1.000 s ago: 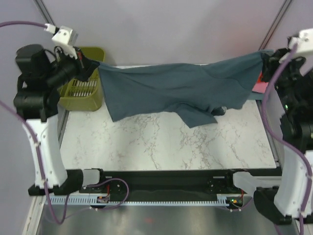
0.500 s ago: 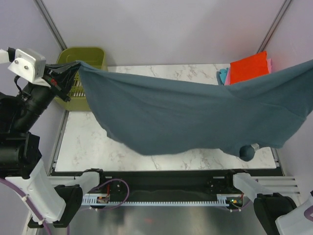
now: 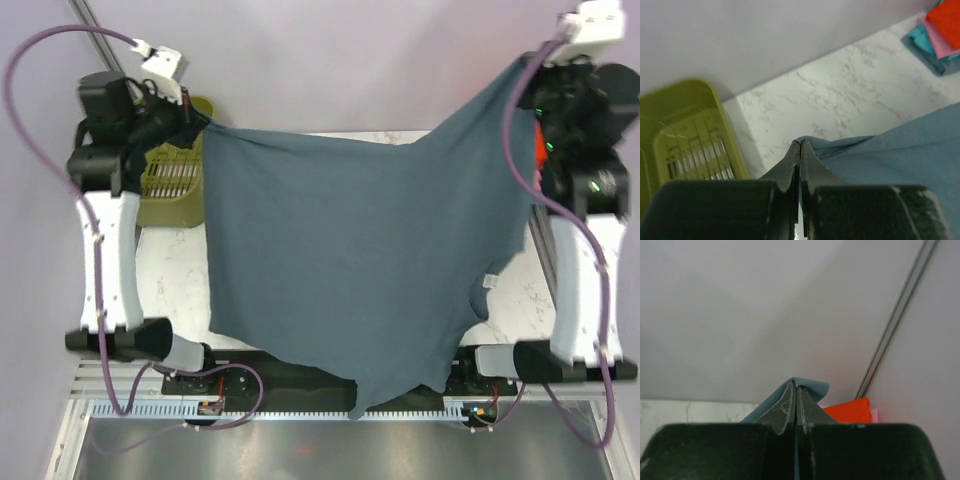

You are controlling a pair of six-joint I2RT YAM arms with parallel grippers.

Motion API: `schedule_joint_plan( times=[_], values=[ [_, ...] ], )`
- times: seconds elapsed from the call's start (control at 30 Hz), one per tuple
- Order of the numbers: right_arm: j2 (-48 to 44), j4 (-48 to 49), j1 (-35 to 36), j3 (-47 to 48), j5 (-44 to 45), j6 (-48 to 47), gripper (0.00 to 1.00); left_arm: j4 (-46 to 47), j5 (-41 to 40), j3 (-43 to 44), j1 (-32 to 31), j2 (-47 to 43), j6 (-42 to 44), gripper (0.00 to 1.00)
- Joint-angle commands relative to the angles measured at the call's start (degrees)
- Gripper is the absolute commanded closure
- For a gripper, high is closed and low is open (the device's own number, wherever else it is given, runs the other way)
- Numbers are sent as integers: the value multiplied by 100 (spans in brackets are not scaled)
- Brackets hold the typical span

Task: Fold and stack the t-shirts
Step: Flatten the tshirt out

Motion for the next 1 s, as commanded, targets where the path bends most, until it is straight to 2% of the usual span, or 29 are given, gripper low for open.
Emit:
schedule_joint_plan(
  times=[0.0,0.17,0.27,0.4,0.5,0.6,0.7,0.8,0.97],
  values=[
    [756,392,0,-309,-376,37,100,223,-106,-380,39,644,347,98],
    [2232,428,17,-433,-860,-164,100,294,-158,-610,30,1716,435,98],
    [3339,420,26,-135,-939,-244,100,285,-167,-417,-5,2708,435,98],
    [5077,349,79,638,-852,-358,100,285,-351,338,-22,3992,418,98],
    [6193,314,158,1821,-624,-455,100,259,-771,1312,-22,5132,496,98],
    [7178,357,184,2771,-465,-464,100,285,-949,1727,-13,5601,550,98],
    [7682,891,237,2943,-123,-595,100,381,-1116,1983,-5,5971,550,98],
    [7894,1524,290,2741,70,-709,100,645,-1318,1948,-5,6182,462,98],
    [8246,2367,316,2986,361,-727,100,1102,-1617,2044,-13,6419,304,98]
  ],
)
